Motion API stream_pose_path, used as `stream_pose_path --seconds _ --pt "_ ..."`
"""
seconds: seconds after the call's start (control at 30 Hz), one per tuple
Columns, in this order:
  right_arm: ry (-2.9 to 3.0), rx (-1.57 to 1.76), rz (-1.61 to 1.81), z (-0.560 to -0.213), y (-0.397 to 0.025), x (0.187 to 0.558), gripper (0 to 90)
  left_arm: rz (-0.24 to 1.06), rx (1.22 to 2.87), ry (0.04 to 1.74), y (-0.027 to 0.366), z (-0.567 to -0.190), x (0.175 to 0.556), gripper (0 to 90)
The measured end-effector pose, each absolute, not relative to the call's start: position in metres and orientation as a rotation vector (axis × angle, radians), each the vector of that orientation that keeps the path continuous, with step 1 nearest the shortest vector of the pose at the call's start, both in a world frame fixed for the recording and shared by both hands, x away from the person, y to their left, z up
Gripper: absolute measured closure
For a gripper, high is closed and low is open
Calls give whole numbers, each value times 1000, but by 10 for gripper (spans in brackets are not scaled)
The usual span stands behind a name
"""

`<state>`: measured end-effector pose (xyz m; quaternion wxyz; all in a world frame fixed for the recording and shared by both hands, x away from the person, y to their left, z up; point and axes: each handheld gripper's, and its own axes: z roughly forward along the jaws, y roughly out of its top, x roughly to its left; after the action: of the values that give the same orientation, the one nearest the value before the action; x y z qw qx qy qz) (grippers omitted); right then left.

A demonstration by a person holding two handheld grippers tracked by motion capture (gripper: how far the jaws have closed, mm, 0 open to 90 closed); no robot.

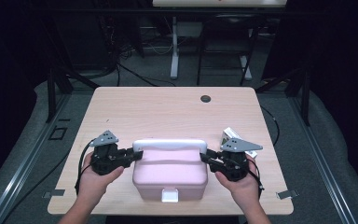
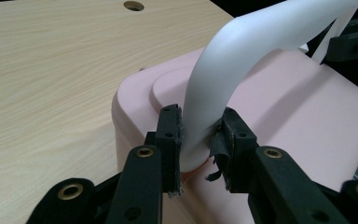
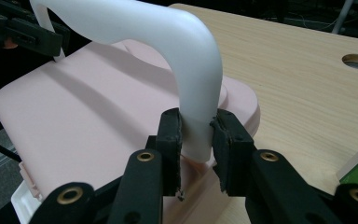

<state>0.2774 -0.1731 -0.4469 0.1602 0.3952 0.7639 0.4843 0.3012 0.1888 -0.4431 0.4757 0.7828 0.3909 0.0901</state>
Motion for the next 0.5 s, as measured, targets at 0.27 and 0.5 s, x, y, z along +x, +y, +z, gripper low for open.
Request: stream_pose_path --seconds 0.27,0.5 --pt "2161 1117 1402 -440 -172 277 731 232 1892 950 191 -436 302 724" --pt "2150 1114 1426 -433 -172 276 731 233 1881 946 192 -429 304 723"
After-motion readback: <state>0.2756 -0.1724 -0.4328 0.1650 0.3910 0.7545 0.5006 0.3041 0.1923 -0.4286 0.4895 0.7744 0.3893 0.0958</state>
